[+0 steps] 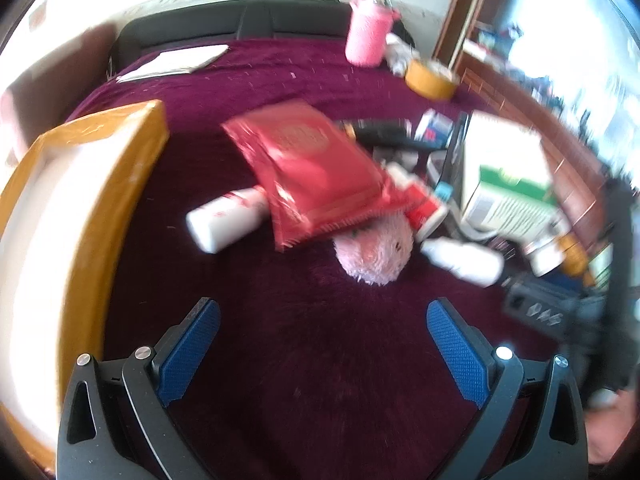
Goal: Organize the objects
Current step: 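Close the left tool on the red foil snack packet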
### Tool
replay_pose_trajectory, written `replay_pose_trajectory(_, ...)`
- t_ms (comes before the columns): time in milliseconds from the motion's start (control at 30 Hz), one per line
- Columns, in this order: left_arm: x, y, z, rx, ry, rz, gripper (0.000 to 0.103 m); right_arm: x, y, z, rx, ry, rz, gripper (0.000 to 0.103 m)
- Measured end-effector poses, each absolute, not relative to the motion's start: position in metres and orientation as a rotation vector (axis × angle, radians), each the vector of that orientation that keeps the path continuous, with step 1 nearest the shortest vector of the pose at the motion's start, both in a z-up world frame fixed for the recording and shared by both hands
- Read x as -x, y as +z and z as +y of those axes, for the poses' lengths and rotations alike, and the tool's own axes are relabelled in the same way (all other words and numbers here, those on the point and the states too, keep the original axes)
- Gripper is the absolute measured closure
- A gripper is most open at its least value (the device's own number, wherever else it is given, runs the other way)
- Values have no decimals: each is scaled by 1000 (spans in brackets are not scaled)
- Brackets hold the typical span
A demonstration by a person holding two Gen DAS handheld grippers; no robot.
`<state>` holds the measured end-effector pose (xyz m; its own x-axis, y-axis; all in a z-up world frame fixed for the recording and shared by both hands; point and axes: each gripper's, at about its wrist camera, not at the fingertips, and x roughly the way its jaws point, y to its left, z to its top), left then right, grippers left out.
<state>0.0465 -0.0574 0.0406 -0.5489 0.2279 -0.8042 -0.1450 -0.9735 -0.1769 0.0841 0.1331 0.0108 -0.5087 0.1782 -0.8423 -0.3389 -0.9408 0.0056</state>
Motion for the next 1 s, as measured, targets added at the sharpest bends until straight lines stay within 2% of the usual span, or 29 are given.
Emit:
replay_pose_trajectory(133,-46,72,-82,1299,2635,-202,2,-86,11,134,1386,2507,225,0)
replay_pose_trajectory(333,-6,81,-81,1334,2635,-246,2,-94,14,139,1362,2549,245,0)
replay_pose_trajectory(500,41,66,-77,1448,2621,-259,2,-100,12,146,1305,2606,374,0)
replay_pose_trajectory(633,69,49,-70,1509,2620,-228,4,-101,12,147,1297,2614,396,0)
replay_pose_trajectory(733,79,38,-63,1525,2616,-169,13,-99,12,143,1300,2610,385,0)
replay_pose_trajectory(767,80,36,-62,1520,2603,-177,26,-98,12,142,1300,2610,383,0)
replay_pose_trajectory(800,79,35,-61,1507,2586,-182,46,-97,13,141,1300,2609,384,0)
replay_pose_trajectory(933,71,40,-56,1441,2630,-98,57,-98,13,143,1301,2609,384,0)
replay_pose_trajectory(1000,69,44,-58,1425,2630,-133,64,-97,14,144,1303,2608,381,0)
